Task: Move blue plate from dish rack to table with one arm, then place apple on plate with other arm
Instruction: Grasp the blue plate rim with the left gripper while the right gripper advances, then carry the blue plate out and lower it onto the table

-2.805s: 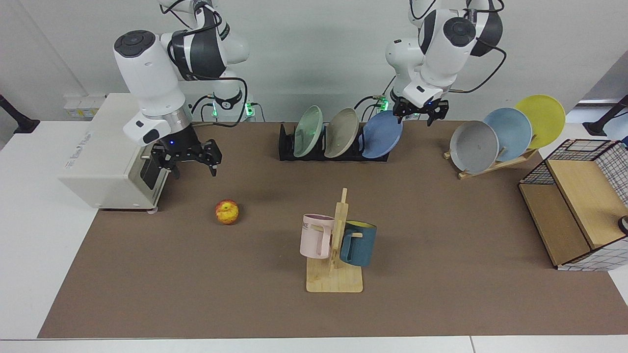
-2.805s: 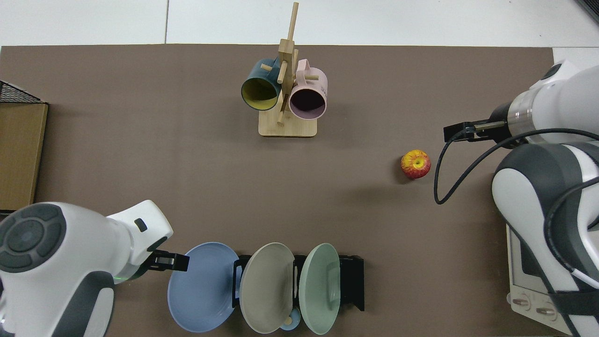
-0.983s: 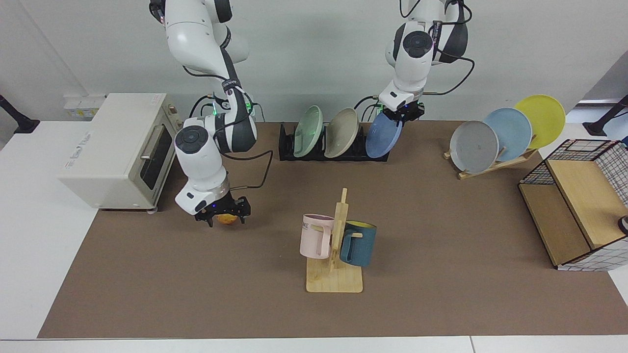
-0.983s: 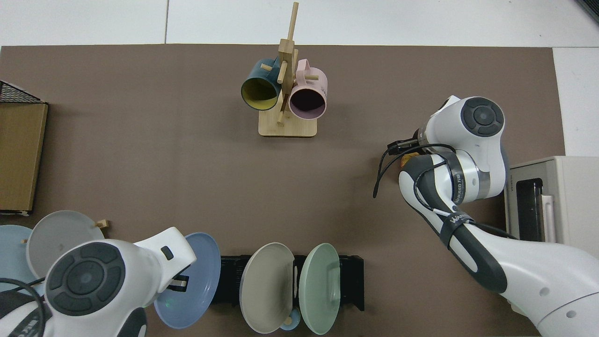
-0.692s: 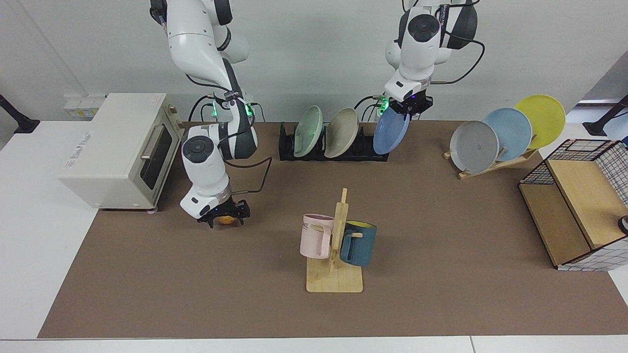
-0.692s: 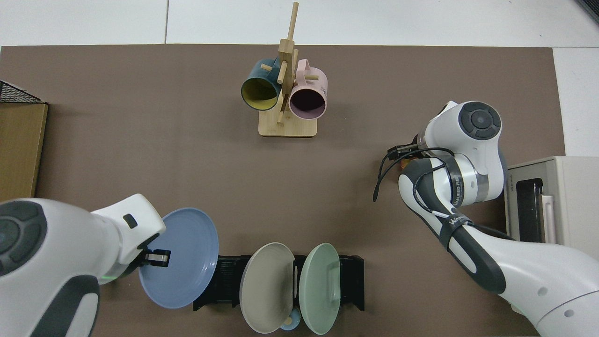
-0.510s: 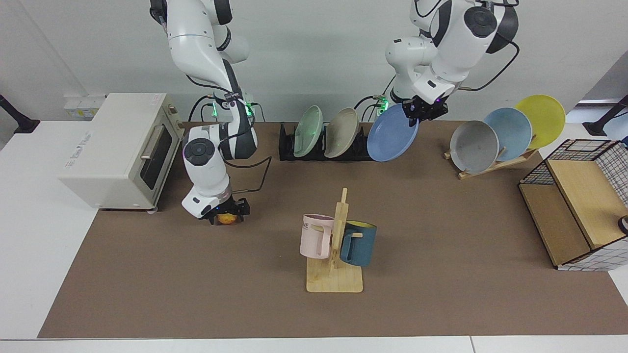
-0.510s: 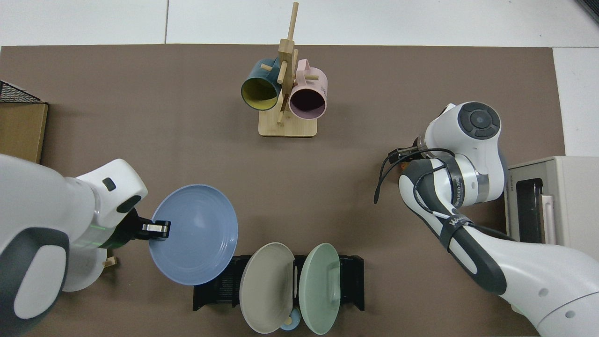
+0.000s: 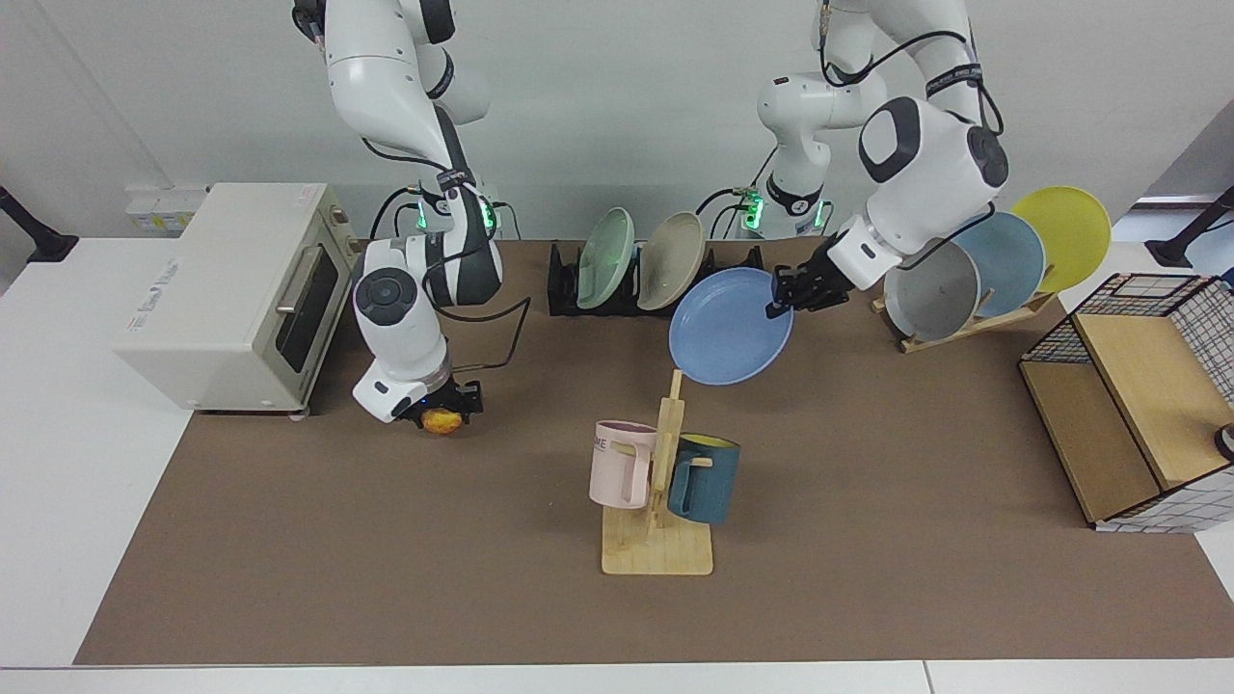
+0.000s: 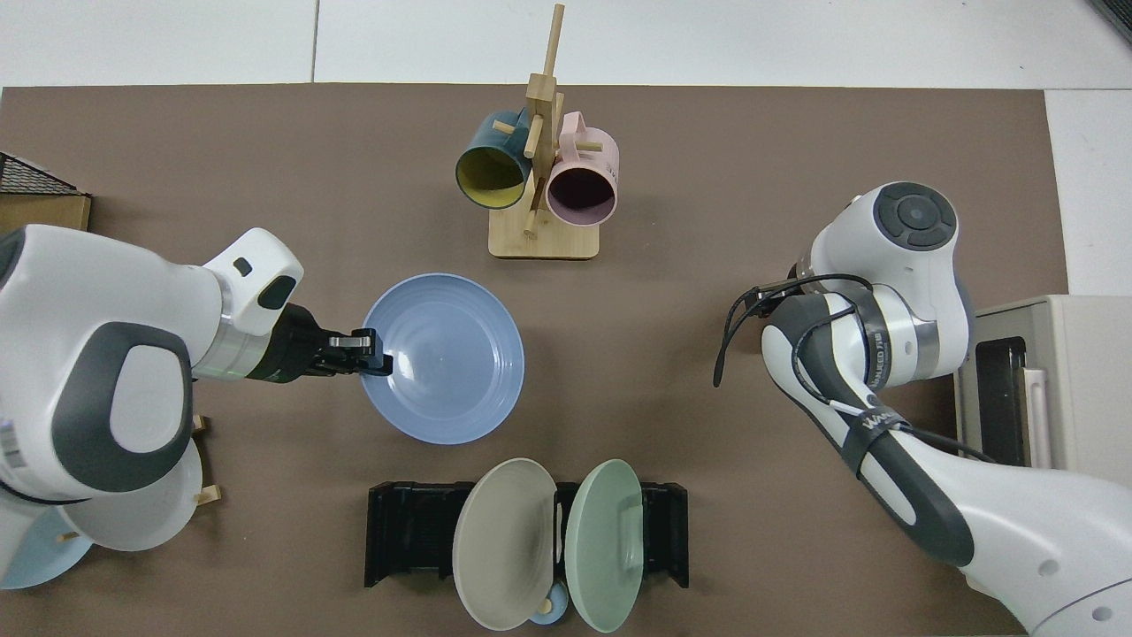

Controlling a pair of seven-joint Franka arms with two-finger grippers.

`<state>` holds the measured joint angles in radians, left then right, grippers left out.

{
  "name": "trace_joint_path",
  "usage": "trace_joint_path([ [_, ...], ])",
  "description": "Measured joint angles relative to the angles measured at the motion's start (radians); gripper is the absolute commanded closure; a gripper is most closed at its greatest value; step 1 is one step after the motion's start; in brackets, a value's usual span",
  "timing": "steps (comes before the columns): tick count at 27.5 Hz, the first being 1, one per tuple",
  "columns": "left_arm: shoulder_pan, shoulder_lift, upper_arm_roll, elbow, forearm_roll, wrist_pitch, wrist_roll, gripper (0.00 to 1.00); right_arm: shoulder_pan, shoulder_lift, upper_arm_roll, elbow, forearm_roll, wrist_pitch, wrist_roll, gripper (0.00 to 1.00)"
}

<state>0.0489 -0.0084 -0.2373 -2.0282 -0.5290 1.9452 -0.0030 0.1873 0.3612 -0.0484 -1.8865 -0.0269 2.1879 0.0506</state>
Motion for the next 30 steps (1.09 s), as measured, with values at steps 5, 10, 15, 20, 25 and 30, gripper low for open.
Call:
trace_joint_path([
  [5, 0.0, 0.081, -0.049, 0.001, -0.066, 0.108, 0.004, 1.0, 0.002, -0.023, 0.001, 0.025, 0.0, -0.016, 0.0, 0.94],
  [10, 0.0, 0.145, -0.126, 0.001, -0.106, 0.232, 0.003, 1.0, 0.001, -0.066, 0.001, 0.041, 0.0, -0.034, 0.0, 0.94],
  [15, -0.005, 0.199, -0.207, 0.0, -0.115, 0.366, -0.01, 1.0, 0.002, -0.132, 0.001, 0.061, 0.0, -0.102, 0.0, 0.94],
  [20, -0.019, 0.246, -0.283, 0.0, -0.115, 0.494, -0.047, 1.0, 0.001, -0.184, 0.0, 0.095, 0.001, -0.185, 0.0, 0.94],
  [25, -0.06, 0.294, -0.314, -0.006, -0.1, 0.606, -0.078, 0.9, -0.001, -0.214, -0.002, 0.103, 0.0, -0.203, 0.0, 0.94],
  [30, -0.11, 0.38, -0.326, -0.009, -0.062, 0.778, -0.111, 0.69, -0.003, -0.222, -0.002, 0.104, 0.0, -0.204, 0.0, 0.93],
])
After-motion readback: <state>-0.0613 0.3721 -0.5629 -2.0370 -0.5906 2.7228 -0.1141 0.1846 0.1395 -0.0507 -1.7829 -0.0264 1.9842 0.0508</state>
